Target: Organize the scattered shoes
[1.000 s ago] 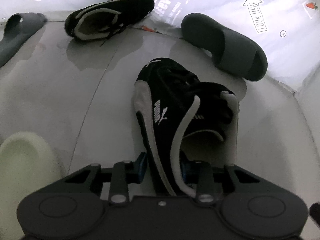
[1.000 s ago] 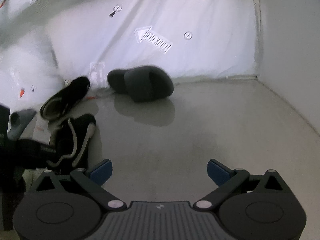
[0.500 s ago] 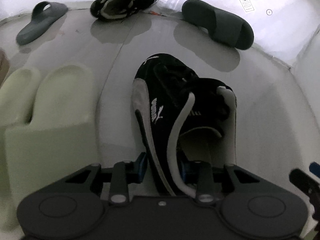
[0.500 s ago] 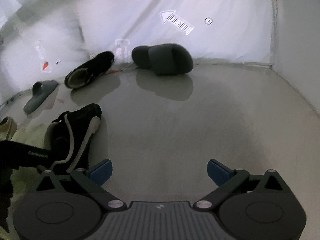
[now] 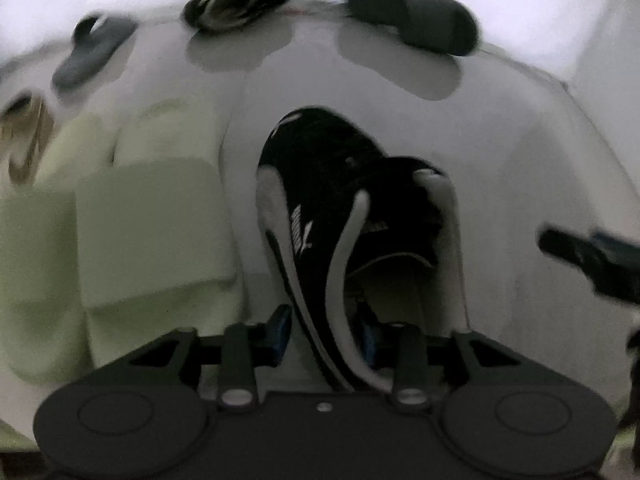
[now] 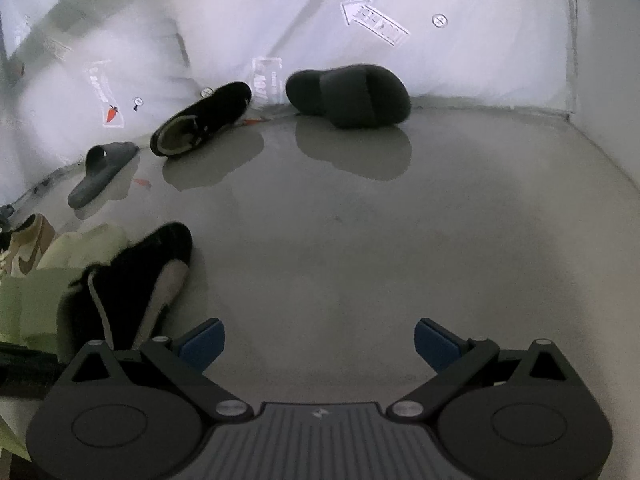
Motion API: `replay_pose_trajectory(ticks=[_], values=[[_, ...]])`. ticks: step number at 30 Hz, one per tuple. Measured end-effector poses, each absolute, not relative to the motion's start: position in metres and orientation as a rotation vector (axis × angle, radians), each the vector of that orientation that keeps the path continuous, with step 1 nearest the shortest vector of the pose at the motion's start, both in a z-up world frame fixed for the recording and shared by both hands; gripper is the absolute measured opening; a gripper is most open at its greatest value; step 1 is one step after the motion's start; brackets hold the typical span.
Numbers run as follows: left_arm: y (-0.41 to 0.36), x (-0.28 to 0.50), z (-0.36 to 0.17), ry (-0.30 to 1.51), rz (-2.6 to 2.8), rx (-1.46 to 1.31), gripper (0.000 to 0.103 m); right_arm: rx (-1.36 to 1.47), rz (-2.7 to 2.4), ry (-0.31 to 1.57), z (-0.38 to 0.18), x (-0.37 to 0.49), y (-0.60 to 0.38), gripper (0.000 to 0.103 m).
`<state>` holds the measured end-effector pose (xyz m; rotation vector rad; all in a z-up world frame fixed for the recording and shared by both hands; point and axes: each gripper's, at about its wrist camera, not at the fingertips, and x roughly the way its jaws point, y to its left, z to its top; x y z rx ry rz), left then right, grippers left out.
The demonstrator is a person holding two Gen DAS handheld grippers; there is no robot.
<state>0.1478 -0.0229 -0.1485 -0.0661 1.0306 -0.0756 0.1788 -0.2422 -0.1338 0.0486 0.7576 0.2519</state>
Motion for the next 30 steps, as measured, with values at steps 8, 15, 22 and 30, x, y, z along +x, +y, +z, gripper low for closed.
replay_pose_trajectory(ticks=[8, 15, 22, 30], values=[[0.029, 0.165, -0.1, 0.826, -0.178, -0.154, 0.06, 0.054, 0.197, 0.714, -0.122, 0.203, -0.231, 0.101], [0.063, 0.274, -0.096, 0.714, -0.091, 0.031, 0.06, 0.108, 0.169, 0.661, -0.113, 0.261, -0.207, 0.101], [0.099, 0.418, -0.121, 0.654, 0.001, 0.196, 0.06, 0.121, 0.162, 0.67, -0.124, 0.335, -0.165, 0.102], [0.128, 0.531, -0.164, 0.67, 0.09, 0.273, 0.063, 0.066, 0.21, 0.753, -0.152, 0.4, -0.121, 0.102]])
